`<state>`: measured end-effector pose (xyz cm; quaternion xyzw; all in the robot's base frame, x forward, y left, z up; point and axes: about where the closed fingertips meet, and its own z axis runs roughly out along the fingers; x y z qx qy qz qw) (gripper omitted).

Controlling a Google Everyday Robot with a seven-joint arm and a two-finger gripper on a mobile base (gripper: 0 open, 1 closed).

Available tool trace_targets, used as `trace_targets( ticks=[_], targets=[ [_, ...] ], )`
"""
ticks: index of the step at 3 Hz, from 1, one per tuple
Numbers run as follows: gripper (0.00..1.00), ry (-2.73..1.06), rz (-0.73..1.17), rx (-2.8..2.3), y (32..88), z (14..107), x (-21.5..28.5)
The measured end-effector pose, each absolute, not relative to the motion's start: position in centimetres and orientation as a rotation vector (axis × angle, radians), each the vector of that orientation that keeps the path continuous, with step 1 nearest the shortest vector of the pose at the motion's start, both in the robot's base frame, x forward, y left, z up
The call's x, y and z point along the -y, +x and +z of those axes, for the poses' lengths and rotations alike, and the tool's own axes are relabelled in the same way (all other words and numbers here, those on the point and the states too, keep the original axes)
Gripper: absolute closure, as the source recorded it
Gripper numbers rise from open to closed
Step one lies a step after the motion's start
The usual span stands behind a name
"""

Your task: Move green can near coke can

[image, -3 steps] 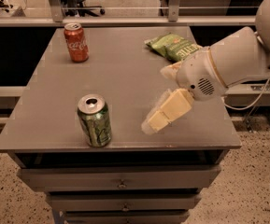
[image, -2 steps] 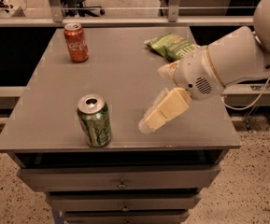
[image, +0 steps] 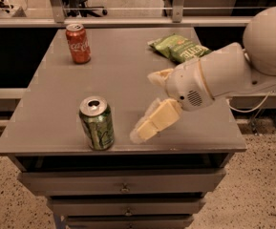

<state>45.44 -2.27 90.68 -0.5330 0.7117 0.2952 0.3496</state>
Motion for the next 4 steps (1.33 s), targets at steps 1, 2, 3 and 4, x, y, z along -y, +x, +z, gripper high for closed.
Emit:
trace_targets(
  ticks=[1, 2, 3, 4],
  targets=[
    [0.0, -1.362, 0.855, -1.713, 45.8, 89.0, -1.8],
    [0.0, -1.333, 0.924, -1.62, 45.8, 88.2, -4.8],
    [0.0, -1.296, 0.985, -1.552, 45.6, 87.7, -7.5],
    [0.18, -1.253, 1.02, -1.523, 45.5, 87.4, -8.8]
  ],
)
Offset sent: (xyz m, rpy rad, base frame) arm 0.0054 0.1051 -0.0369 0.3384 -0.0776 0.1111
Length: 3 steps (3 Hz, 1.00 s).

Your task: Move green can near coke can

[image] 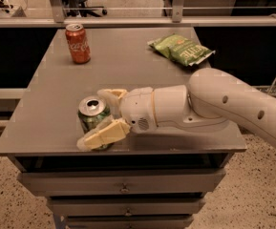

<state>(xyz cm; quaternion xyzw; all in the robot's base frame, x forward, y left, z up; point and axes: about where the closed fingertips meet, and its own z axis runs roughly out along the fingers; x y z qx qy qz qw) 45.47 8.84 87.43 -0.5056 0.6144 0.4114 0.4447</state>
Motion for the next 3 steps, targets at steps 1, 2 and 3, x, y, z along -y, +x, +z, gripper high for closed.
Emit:
trace_targets(
  ticks=[1, 2, 3],
  targets=[
    [0.42, -1.22, 1.031, -1.51, 45.6, 87.9, -9.3],
    [0.65, -1.203, 0.988, -1.495, 46.3, 89.6, -8.2],
    [0.88, -1.209, 0.888, -1.47, 47.8, 92.7, -6.0]
  ],
)
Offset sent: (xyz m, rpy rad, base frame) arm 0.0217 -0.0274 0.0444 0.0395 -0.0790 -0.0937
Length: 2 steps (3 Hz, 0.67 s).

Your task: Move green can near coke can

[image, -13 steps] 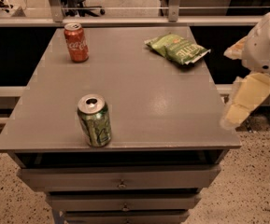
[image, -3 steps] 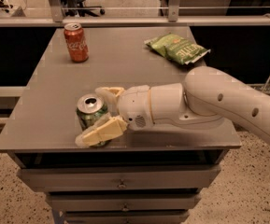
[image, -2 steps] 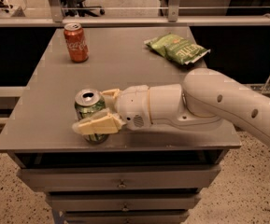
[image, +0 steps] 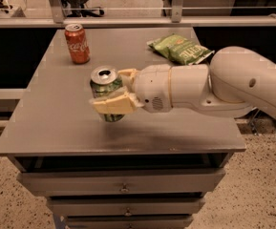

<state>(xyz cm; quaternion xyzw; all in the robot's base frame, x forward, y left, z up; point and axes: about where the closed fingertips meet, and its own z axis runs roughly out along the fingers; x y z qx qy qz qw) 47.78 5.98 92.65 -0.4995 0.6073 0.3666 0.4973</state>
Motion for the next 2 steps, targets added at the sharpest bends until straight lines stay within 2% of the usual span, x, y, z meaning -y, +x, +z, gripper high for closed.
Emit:
trace_targets(
  ticks=[1, 2],
  targets=[
    [1.0, -1.211, 0.887, -1.466, 47.78, 92.88, -6.15],
    [1.0, -1.211, 0.887, -1.465, 47.8, 92.88, -6.15]
  ],
)
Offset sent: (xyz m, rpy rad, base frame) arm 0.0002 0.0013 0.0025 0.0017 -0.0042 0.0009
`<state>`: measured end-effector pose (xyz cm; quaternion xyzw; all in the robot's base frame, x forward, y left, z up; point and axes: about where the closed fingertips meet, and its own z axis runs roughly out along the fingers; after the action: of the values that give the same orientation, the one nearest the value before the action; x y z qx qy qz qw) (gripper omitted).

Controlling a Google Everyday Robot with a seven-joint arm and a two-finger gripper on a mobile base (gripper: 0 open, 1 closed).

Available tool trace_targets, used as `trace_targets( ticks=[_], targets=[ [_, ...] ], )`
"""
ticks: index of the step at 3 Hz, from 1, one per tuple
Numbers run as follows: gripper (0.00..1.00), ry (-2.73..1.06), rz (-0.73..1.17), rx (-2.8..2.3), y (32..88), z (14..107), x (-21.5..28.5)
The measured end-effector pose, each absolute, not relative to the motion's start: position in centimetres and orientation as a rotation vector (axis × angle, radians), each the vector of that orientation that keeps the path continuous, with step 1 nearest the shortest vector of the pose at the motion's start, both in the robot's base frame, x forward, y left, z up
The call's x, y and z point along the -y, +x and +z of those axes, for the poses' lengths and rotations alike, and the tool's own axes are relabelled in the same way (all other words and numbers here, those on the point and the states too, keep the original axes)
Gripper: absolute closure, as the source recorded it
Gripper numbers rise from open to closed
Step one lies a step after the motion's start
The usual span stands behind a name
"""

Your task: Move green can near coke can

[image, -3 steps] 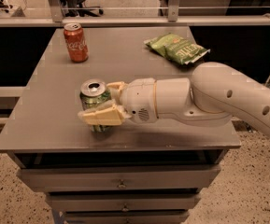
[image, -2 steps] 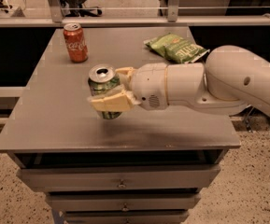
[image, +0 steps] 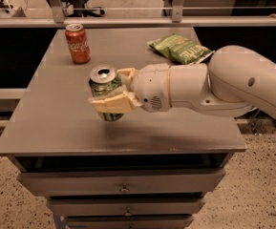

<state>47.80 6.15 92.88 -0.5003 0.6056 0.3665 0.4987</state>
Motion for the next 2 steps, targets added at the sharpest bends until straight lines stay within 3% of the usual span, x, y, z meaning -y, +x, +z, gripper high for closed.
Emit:
trace_targets(
  ticks=[2],
  targets=[
    [1.0, -1.184, 0.782, -1.392, 57.1, 92.8, -5.8]
  ],
)
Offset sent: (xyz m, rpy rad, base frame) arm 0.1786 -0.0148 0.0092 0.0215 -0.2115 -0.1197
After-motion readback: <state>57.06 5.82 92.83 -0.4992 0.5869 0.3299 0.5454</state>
